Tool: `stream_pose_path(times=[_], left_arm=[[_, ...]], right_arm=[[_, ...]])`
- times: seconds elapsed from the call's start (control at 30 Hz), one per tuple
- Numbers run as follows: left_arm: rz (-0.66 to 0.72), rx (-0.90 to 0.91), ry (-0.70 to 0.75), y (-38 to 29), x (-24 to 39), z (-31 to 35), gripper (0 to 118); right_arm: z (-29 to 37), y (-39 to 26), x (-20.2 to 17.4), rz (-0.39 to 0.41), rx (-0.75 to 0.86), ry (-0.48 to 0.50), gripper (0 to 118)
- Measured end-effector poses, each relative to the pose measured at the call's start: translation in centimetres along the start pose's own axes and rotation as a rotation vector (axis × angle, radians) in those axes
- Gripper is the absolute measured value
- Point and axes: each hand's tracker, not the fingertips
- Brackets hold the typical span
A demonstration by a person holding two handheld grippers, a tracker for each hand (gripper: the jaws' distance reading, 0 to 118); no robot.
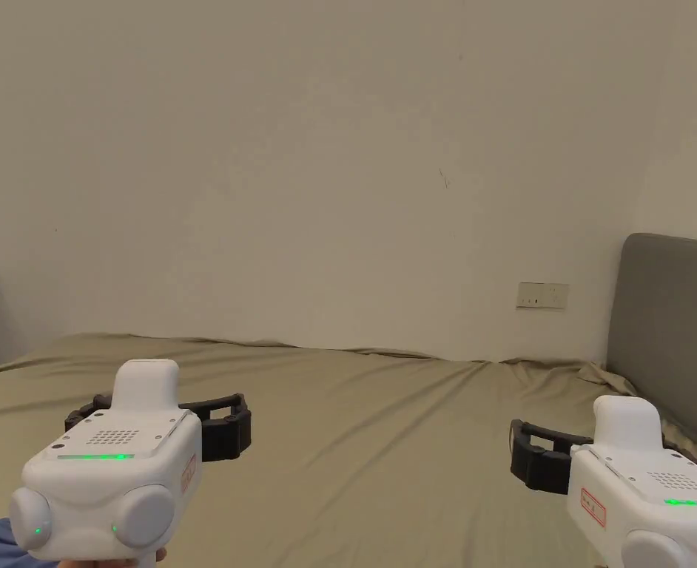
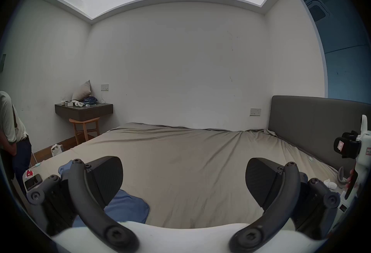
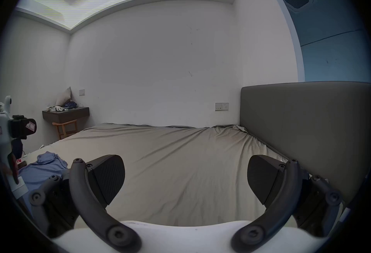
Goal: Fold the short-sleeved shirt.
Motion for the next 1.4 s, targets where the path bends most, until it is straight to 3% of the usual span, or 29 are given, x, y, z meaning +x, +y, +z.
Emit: stream_pose_path(times=[0.57,1.13,1.4], left_arm=[[-0.007,-0.004,-0.038,0.1,0.9,0.0,118],[-0.044,0.002,-0.036,-0.9,1.2,0.4,118],[0.022,-0.017,-0.072,-1.1,0.6,0.0,118]], right_arm=[[0.6,0.3,-0.2,0.014,0.042,0.018,118],[0.6,-0.9,0.4,-0.037,0.011,0.025,118],[0.9,-1.3,0.4,-0.038,-0.004,0.037,118]])
